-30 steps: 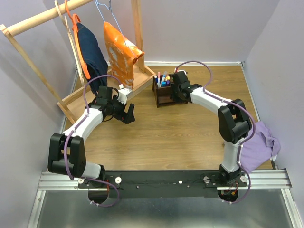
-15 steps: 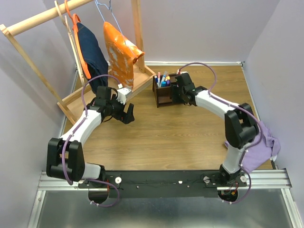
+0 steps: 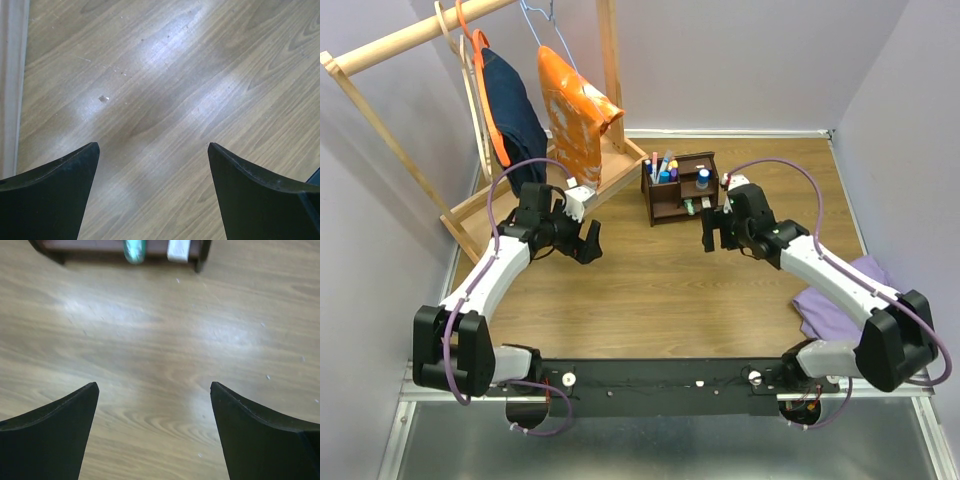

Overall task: Sort the stationery into containers
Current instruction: Reset both arms

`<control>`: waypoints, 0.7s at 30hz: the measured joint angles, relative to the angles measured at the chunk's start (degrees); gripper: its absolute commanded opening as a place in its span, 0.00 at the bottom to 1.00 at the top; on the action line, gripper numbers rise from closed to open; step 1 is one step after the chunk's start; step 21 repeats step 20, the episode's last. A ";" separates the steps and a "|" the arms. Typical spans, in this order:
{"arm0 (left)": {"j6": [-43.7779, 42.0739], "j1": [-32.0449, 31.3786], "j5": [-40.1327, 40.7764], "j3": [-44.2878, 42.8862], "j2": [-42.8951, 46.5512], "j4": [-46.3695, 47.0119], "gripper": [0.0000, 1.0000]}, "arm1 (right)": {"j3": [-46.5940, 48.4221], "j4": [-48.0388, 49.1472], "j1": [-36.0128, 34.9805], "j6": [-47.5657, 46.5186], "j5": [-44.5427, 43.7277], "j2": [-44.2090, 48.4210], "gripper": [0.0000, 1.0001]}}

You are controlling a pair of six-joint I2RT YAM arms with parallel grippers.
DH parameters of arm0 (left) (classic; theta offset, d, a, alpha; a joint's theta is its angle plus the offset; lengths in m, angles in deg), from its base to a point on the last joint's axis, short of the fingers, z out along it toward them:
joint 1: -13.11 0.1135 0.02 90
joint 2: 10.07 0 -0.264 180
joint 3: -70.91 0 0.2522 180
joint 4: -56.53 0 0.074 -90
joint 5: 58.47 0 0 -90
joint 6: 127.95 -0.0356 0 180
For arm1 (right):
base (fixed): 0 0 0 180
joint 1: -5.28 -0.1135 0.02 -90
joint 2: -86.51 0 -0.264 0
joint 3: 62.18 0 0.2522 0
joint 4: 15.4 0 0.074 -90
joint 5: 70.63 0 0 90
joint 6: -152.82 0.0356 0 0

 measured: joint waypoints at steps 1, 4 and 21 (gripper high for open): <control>-0.11 -0.04 -0.02 -0.04 0.00 -0.37 0.99 | -0.48 -0.85 0.00 -0.57 -0.20 0.63 1.00; -1.01 -0.13 -0.04 -0.87 0.00 -2.51 0.99 | -1.42 -4.09 0.02 -2.40 -1.55 2.78 1.00; -2.58 -1.81 -0.11 -7.63 -0.74 -7.10 0.99 | -2.67 -8.96 4.15 -6.43 -10.27 12.94 1.00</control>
